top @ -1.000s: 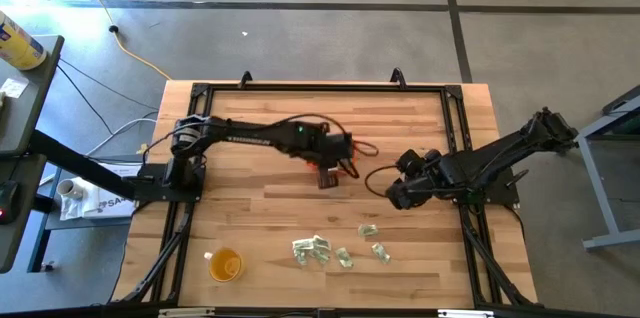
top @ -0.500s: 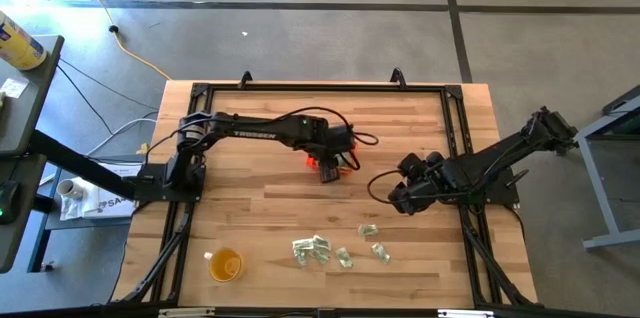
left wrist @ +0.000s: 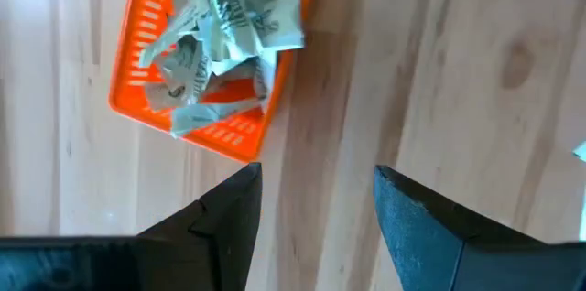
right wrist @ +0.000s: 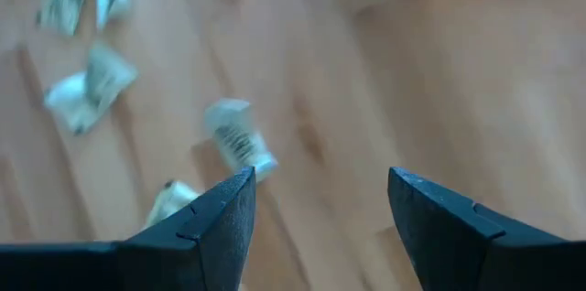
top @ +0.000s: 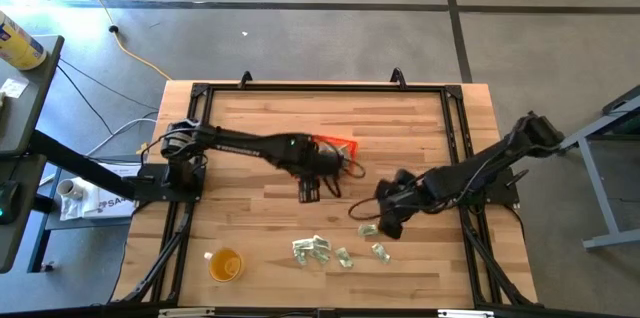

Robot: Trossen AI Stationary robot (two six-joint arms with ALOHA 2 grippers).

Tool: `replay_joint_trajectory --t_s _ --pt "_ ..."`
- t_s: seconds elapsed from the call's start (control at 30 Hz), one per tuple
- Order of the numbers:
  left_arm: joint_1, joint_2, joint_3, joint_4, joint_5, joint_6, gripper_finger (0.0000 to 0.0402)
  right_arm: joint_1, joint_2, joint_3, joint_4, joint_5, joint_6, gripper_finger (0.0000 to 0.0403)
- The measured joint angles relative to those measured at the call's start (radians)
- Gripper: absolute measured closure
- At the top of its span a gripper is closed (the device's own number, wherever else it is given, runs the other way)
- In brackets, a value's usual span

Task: Pick and place Stevia / Truvia into bins
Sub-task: Put the stevia packet into the basket

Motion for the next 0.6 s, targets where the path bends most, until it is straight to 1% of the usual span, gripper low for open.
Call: replay_joint_trajectory --t_s 0.1,0.2,0.3,0.43,0.6 --pt "-0.05 -0.021 -0.026 -0.003 -0.043 -0.056 0.0158 0.016 0.089 0.0 0.068 -0.082 -0.015 0.0164" --pt "-0.081 -0.026 -0.056 -0.016 -0.05 -0.118 0.0158 0.047 0.165 -0.002 0.147 -0.114 -0.035 0.0164" --pt "-0.099 -0.026 -0.084 -0.06 -0.053 -0.177 0.0158 0.077 0.218 -0.002 0.233 -0.109 -0.074 0.0164" --pt "-0.132 -0.029 -0.137 -0.085 -0.058 -0.252 0.0158 0.091 0.259 -0.002 0.285 -0.079 -0.149 0.0164" --pt "-0.2 -0.109 -0.226 -0.081 -0.098 -0.357 0.0158 0.094 0.3 -0.002 0.293 -0.033 -0.266 0.0164"
